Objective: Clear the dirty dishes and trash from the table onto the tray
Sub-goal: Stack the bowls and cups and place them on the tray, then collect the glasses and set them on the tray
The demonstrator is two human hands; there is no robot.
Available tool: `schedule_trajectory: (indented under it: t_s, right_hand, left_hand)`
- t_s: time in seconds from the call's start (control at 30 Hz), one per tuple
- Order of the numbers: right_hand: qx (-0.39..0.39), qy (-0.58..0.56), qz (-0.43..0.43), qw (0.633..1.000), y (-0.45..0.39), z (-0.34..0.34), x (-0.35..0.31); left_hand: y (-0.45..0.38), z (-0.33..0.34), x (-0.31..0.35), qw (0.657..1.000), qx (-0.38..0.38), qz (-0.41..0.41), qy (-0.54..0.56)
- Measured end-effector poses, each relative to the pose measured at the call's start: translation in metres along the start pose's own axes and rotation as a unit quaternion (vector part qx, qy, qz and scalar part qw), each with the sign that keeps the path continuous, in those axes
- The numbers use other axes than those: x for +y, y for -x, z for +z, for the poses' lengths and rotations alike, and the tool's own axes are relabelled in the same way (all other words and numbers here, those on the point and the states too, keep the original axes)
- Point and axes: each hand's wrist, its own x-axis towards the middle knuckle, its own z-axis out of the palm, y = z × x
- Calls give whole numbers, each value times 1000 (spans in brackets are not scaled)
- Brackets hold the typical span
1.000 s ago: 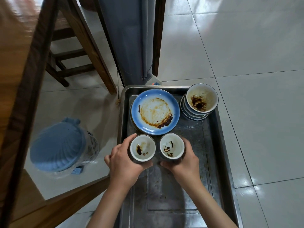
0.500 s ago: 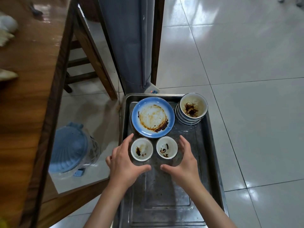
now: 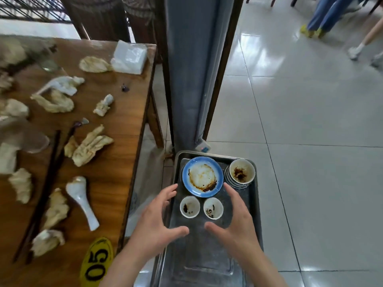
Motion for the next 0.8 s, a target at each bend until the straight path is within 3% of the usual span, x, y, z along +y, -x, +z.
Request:
schedule_trajectory:
  t_s: [0.3,0.57,0.8]
  right_hand:
    - [-75,44,-100,991,22,3,-138]
    - [-137,77,-166,974,34,73,-233]
    - [-138,93,-125,978,33,153,-310]
  left_hand:
    - [72,-125,46,994,108,30,13]
    - [118,-241,8,982,186,-26,-8]
    - [133,-345,-54,980,188,-61,-30]
